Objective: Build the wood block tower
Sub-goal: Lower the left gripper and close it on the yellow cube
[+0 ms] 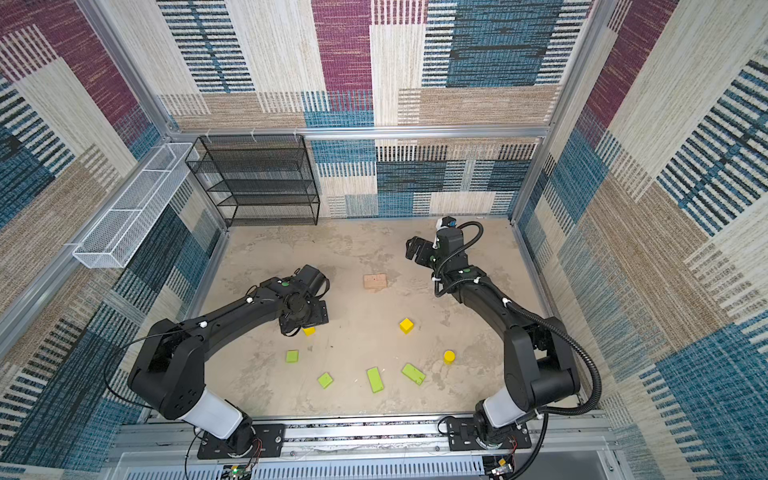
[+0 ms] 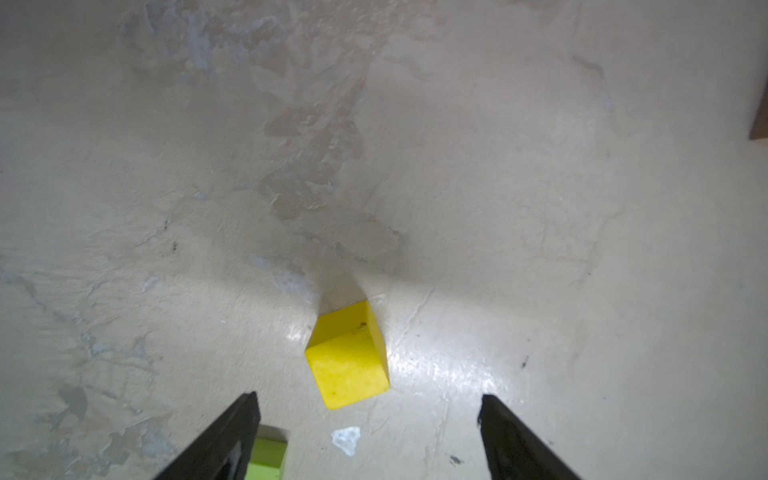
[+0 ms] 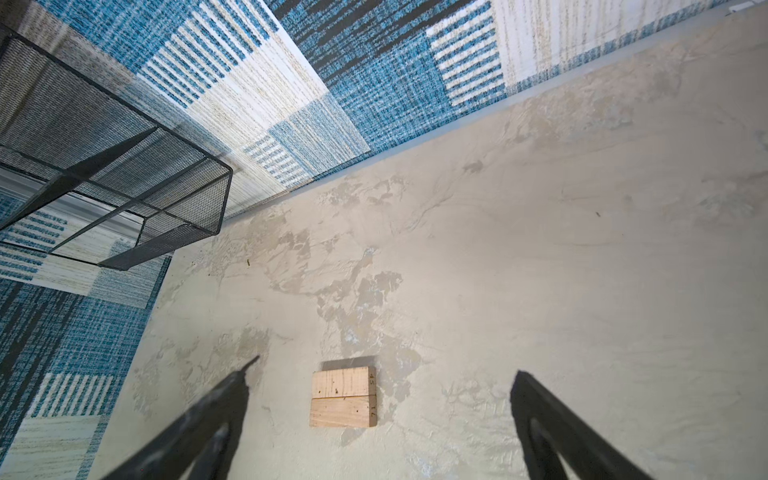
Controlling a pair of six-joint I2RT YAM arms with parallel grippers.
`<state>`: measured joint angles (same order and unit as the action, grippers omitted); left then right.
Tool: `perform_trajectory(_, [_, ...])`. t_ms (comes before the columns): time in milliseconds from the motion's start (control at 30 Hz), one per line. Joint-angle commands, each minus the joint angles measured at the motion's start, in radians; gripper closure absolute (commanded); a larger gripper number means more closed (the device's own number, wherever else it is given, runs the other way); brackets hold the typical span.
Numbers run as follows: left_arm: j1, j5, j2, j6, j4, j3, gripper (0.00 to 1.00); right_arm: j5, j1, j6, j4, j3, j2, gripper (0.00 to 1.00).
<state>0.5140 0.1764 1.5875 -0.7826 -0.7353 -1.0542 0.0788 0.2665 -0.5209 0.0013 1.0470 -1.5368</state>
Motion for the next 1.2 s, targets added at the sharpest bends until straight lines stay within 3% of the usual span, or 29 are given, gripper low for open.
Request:
perform_trajectory(0, [-0.01,-0.026,-0.007,-0.07,0.046,0.017,0.15,-0.025,0.0,0.012,0.0,0.01,0.002,0.01])
perform_trajectory(300, [-0.025,-0.067,0.028,-0.11,0.09,0.039,0.22,-0.035,0.0,0.017,-0.004,0.012,0.003,0.01])
perform_trajectory(1167, [-0.027,0.006,0.089,-0.116,0.074,0.032,0.49,-0.048,-0.003,0.022,-0.012,0.011,0.001,0.01])
